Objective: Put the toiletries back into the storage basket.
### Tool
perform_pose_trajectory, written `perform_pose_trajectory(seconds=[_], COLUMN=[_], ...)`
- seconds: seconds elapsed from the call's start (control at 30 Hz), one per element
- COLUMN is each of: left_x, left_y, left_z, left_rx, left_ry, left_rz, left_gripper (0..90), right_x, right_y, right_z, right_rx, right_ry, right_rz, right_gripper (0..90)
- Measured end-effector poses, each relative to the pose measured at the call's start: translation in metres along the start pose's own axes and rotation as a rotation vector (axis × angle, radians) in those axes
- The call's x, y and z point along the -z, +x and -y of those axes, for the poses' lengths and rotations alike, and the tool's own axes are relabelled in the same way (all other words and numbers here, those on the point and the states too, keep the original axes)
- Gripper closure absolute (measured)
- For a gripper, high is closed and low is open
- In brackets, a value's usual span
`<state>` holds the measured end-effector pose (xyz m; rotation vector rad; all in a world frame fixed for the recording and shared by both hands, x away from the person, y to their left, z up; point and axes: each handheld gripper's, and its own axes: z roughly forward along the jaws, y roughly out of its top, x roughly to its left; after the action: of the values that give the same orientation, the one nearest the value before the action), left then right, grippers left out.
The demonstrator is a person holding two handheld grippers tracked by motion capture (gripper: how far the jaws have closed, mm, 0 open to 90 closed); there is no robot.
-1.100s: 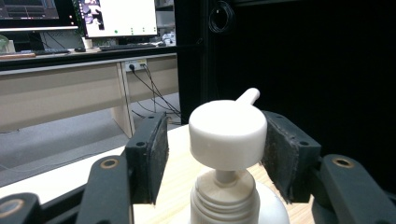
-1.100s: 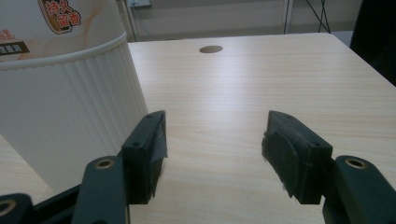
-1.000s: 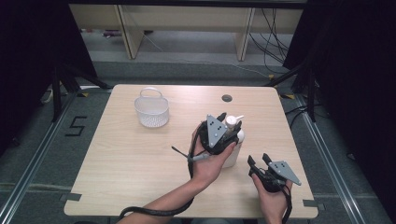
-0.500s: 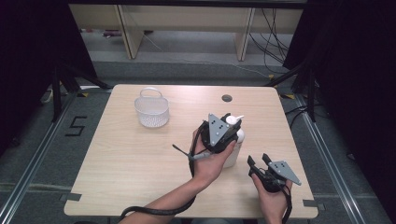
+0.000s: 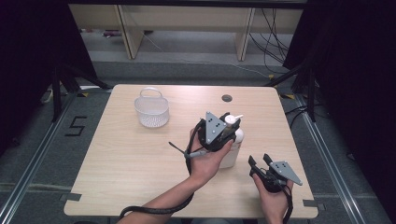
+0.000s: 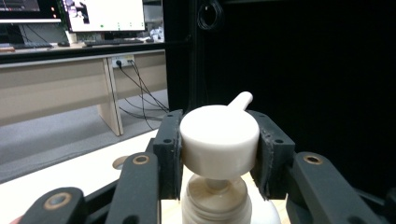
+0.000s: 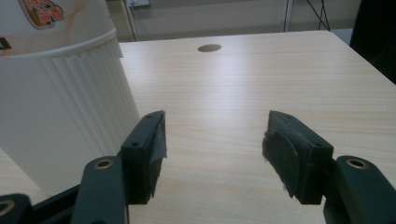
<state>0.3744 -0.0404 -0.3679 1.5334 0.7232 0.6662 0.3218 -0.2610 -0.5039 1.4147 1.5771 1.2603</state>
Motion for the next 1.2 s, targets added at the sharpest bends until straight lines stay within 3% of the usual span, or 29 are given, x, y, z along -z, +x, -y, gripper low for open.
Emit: perform_pose_trajectory(seconds=[0.13, 0.17, 0.2, 0.23, 0.27, 0.4, 0.43, 0.67, 0.77, 0.97, 1.07, 1.1, 1.2], left_x=[0.005, 0.006, 0.007, 0.009, 0.010, 0.015, 0.016, 0.023, 0.026, 0.031, 0.034, 0.035, 0.039], left_y=[0.002, 0.004, 0.006, 0.007, 0.009, 0.015, 0.017, 0.029, 0.033, 0.041, 0.044, 0.046, 0.050], left_z=[-0.005, -0.006, -0.007, -0.008, -0.010, -0.014, -0.015, -0.019, -0.021, -0.024, -0.024, -0.025, -0.024], left_rx=[-0.003, -0.009, -0.006, -0.007, -0.009, -0.020, -0.023, -0.012, -0.008, -0.017, 0.002, -0.017, 0.004], left_ry=[-0.008, -0.007, -0.006, -0.007, -0.006, -0.009, -0.012, -0.014, -0.016, -0.021, -0.014, -0.019, -0.006], left_rz=[0.005, 0.007, 0.009, 0.010, 0.008, 0.010, 0.005, -0.006, -0.007, -0.017, -0.022, -0.022, -0.033], left_gripper=[58.8, 58.8, 58.8, 58.8, 58.8, 58.9, 58.8, 58.8, 58.8, 58.9, 58.8, 58.9, 58.9], right_x=[-0.001, 0.000, 0.000, 0.000, 0.001, 0.000, 0.000, 0.000, -0.003, -0.003, -0.003, -0.003, -0.004], right_y=[-0.001, 0.002, 0.003, 0.000, 0.003, 0.002, 0.000, 0.002, 0.000, 0.002, 0.002, 0.002, 0.002], right_z=[0.001, 0.001, 0.001, 0.000, 0.001, 0.001, 0.000, 0.000, 0.001, 0.000, 0.000, 0.000, 0.000], right_rx=[0.006, -0.028, -0.031, 0.005, -0.036, -0.029, 0.002, -0.015, 0.000, -0.009, -0.004, -0.006, -0.011], right_ry=[-0.008, 0.003, 0.004, -0.008, 0.005, 0.001, -0.011, 0.012, -0.021, -0.011, -0.010, -0.018, -0.017], right_rz=[-0.009, 0.000, 0.001, 0.002, 0.000, 0.003, 0.004, 0.008, -0.008, -0.020, -0.017, -0.018, -0.018], right_gripper=[39.4, 39.4, 39.4, 39.4, 39.4, 39.4, 39.4, 39.5, 39.5, 39.7, 39.7, 39.7, 39.8])
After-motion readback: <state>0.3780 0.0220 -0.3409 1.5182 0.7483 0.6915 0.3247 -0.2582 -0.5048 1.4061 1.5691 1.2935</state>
